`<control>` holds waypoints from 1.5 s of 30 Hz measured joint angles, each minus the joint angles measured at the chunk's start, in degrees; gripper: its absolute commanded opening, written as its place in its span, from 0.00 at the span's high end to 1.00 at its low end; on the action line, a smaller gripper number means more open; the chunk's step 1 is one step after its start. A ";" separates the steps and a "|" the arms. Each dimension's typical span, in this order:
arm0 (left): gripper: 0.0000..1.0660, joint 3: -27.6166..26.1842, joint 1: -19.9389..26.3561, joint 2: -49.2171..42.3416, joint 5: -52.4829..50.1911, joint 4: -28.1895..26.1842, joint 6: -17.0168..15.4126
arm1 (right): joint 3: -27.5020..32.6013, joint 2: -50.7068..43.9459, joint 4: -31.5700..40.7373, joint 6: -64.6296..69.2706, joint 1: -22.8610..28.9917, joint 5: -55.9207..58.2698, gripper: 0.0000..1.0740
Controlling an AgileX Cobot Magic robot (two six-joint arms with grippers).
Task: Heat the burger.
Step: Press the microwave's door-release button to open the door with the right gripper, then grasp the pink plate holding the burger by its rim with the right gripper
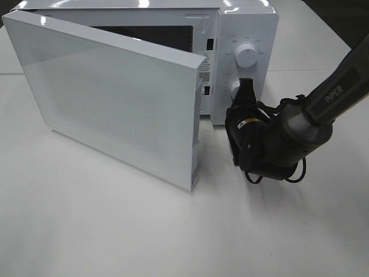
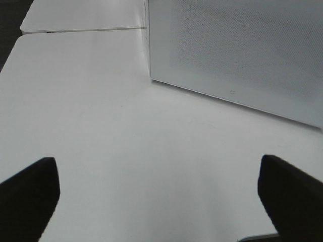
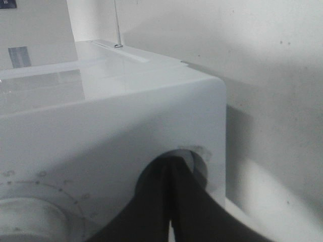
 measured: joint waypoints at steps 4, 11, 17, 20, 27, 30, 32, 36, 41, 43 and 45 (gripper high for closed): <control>0.06 0.00 0.00 0.00 0.00 0.00 0.00 | 0.00 0.00 0.11 -0.11 0.06 0.00 1.00; 0.06 0.00 0.00 0.00 0.00 0.00 0.00 | 0.00 -0.29 0.29 -0.11 0.06 0.69 1.00; 0.06 0.00 0.00 0.00 0.00 0.00 0.00 | 0.46 -1.15 -0.63 0.06 -0.23 2.23 1.00; 0.06 0.00 0.00 0.00 0.00 0.00 0.00 | 1.09 -1.89 -1.95 0.23 -0.69 3.09 1.00; 0.06 0.00 0.00 0.00 0.00 0.00 0.00 | 3.84 -5.10 -4.58 0.34 -1.15 5.56 1.00; 0.06 0.00 0.00 0.00 0.00 0.00 0.00 | 4.93 -6.65 -5.10 0.34 -1.15 7.10 1.00; 0.06 0.00 0.00 0.00 0.00 0.00 0.00 | 5.27 -7.28 -5.56 0.29 -1.15 7.73 1.00; 0.06 0.00 0.00 0.00 0.00 0.00 0.00 | 6.88 -10.71 -7.51 -2.75 -1.15 11.80 1.00; 0.06 0.00 0.00 0.00 0.00 0.00 0.00 | 10.37 -14.27 -7.56 -5.84 -1.15 16.56 1.00; 0.06 0.00 0.00 0.00 0.00 0.00 0.00 | 11.92 -16.21 -7.56 -8.19 -1.15 18.56 1.00; 0.06 0.00 0.00 0.00 0.00 0.00 0.00 | 12.95 -18.45 -7.68 -11.23 -1.15 20.97 0.99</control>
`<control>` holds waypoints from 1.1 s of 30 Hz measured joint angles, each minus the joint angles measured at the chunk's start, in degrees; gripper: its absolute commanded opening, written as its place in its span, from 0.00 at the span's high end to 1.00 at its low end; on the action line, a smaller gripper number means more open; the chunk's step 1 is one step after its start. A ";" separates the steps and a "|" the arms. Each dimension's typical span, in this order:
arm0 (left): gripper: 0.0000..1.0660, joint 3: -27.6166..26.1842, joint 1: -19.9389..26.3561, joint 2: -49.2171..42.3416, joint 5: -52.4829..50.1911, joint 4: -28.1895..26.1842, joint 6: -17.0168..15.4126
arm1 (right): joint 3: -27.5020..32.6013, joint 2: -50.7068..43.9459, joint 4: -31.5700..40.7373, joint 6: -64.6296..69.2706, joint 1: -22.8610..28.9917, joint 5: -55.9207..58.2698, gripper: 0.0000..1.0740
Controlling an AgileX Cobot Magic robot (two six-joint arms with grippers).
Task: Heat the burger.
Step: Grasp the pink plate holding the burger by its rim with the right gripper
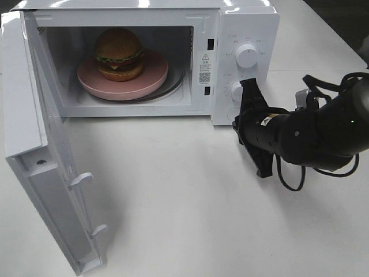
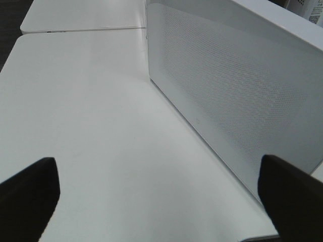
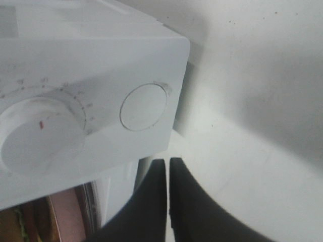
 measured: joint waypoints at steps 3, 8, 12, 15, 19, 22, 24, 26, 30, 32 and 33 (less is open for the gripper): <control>0.06 0.00 0.00 0.00 0.00 0.00 0.00 | 0.92 -3.78 -0.40 -6.02 0.00 5.04 0.98; 0.06 0.00 0.00 0.00 0.00 0.00 0.00 | 1.09 -7.56 -1.38 -16.50 -0.11 13.35 0.96; 0.06 0.00 0.00 0.00 0.00 0.00 0.00 | 1.09 -11.46 -3.72 -27.33 -0.17 23.49 0.95; 0.06 0.00 0.00 0.00 0.00 0.00 0.00 | 1.09 -13.35 -6.36 -32.26 -0.17 29.16 0.94; 0.06 0.00 0.00 0.00 0.00 0.00 0.00 | 0.46 -14.61 -9.63 -36.04 -0.17 35.64 0.94; 0.06 0.00 0.00 0.00 0.00 0.00 0.00 | -3.15 -15.93 -14.84 -41.77 -0.17 45.78 0.94; 0.06 0.00 0.00 0.00 0.00 0.00 0.00 | -6.88 -16.50 -17.48 -47.27 -0.17 54.09 0.94; 0.06 0.00 0.00 0.00 0.00 0.00 0.00 | -8.31 -16.67 -18.33 -49.50 -0.17 57.07 0.94; 0.06 0.00 0.00 0.00 0.00 0.00 0.00 | -13.46 -16.73 -20.23 -59.47 -0.17 67.15 0.94; 0.06 0.00 0.00 0.00 0.00 0.00 0.00 | -16.50 -16.73 -20.80 -68.53 -0.17 72.99 0.93; 0.06 0.00 0.00 0.00 0.00 0.00 0.00 | -16.50 -16.73 -20.80 -68.53 -0.17 72.99 0.93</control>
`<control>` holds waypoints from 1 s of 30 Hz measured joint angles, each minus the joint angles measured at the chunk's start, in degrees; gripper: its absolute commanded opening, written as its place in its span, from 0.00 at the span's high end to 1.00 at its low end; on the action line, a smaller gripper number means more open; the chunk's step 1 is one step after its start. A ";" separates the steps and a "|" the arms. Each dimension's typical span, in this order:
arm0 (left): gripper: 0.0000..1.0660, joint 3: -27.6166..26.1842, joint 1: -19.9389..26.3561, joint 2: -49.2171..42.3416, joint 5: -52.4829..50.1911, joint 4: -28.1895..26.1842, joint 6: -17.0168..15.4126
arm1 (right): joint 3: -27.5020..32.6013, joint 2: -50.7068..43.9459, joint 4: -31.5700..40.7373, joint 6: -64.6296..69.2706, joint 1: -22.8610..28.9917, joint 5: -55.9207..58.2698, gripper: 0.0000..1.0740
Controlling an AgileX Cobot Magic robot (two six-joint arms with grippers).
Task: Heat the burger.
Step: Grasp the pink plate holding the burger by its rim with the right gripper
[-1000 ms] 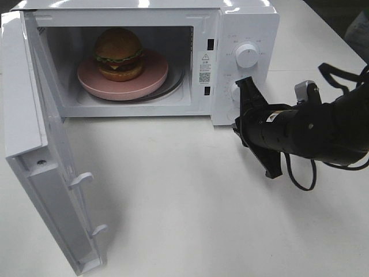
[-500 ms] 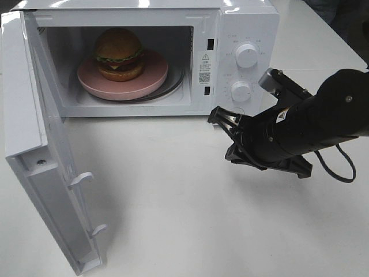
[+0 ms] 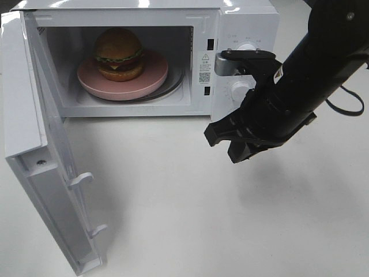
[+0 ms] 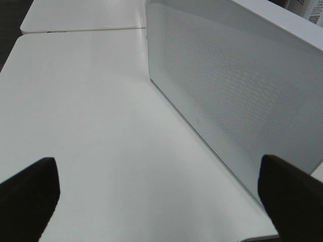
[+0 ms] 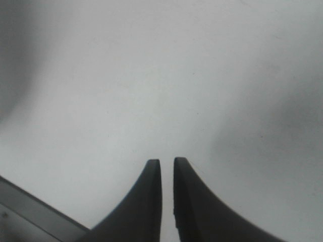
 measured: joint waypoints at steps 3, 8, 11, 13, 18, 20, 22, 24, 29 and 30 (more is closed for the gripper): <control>0.06 0.00 0.00 0.00 0.00 0.00 0.00 | -2.46 0.00 -0.06 -10.26 0.00 4.70 0.93; 0.06 0.00 0.00 0.00 0.00 0.00 0.00 | -5.04 0.00 -0.11 -27.73 0.00 9.34 0.91; 0.06 0.00 0.00 0.00 0.00 0.00 0.00 | -5.50 0.00 -0.11 -36.27 0.00 9.40 0.90; 0.06 0.00 0.00 0.00 0.00 0.00 0.00 | -5.61 0.00 -0.17 -46.07 0.00 9.40 0.89; 0.06 0.00 0.00 0.00 0.00 0.00 0.00 | -5.61 0.00 -2.69 -60.22 0.00 9.74 0.88; 0.06 0.00 0.00 0.00 0.00 0.00 0.00 | -5.61 0.00 -3.55 -62.62 0.00 9.85 0.88; 0.06 0.00 0.00 0.00 0.00 0.00 0.00 | -5.61 0.00 -5.21 -65.95 0.06 9.85 0.87; 0.06 0.00 0.00 0.00 0.00 0.00 0.00 | -5.61 0.00 -8.59 -67.67 1.38 9.85 0.86; 0.06 0.00 0.00 0.00 0.00 0.00 0.00 | -5.61 0.00 -14.04 -68.24 4.53 8.94 0.80; 0.06 0.00 0.00 0.00 0.00 0.00 0.00 | -5.61 0.00 -15.07 -68.24 5.16 8.48 0.77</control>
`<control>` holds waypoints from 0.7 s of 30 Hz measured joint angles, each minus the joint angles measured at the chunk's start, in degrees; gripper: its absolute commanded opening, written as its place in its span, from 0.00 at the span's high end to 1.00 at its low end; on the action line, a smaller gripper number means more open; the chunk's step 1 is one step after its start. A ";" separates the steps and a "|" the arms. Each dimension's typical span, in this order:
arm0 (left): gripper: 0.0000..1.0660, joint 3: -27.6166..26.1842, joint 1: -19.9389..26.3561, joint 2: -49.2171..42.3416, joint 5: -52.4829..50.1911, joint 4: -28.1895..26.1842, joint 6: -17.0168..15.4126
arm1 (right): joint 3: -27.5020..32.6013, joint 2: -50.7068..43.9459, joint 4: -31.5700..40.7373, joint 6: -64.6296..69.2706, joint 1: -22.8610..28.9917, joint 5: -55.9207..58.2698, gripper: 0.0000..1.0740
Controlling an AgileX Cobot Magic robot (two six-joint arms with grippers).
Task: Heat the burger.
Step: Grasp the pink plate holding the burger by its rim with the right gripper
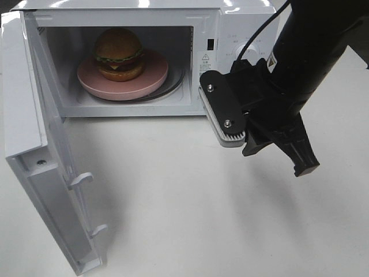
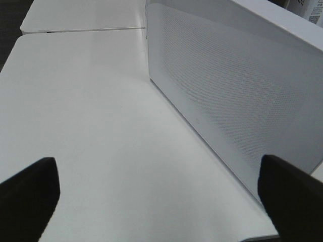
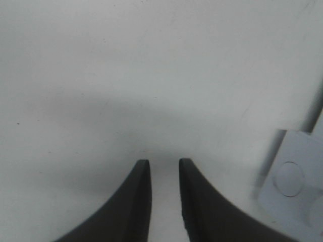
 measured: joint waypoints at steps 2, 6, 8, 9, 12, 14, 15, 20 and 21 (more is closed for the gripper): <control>0.06 0.00 0.00 0.00 0.00 0.00 0.00 | 0.00 0.00 -2.29 -0.06 1.32 -1.60 0.73; 0.06 0.00 0.00 0.00 0.00 0.00 0.00 | 0.00 0.00 -4.81 0.00 2.58 -4.58 0.65; 0.06 0.00 0.00 0.00 0.00 0.00 0.00 | 0.00 0.00 -6.59 0.29 3.44 -8.54 0.54; 0.06 0.00 0.00 0.00 0.00 0.00 0.00 | 0.00 0.00 -6.59 0.29 3.44 -8.54 0.54; 0.06 0.00 0.00 0.00 0.00 0.00 0.00 | 0.00 0.00 -7.96 2.92 4.01 -13.41 0.40; 0.06 0.00 0.00 0.00 0.00 0.00 0.00 | -0.06 0.17 -10.26 6.82 4.58 -17.76 0.22; 0.06 0.00 0.00 0.00 0.00 0.00 0.00 | -0.06 0.17 -10.26 6.82 4.58 -17.76 0.22; 0.06 0.00 0.00 0.00 0.00 0.00 0.00 | -2.69 3.38 -12.72 11.34 5.16 -19.54 0.09; 0.06 0.00 0.00 0.00 0.00 0.00 0.00 | -2.69 3.38 -12.72 11.34 5.16 -19.54 0.09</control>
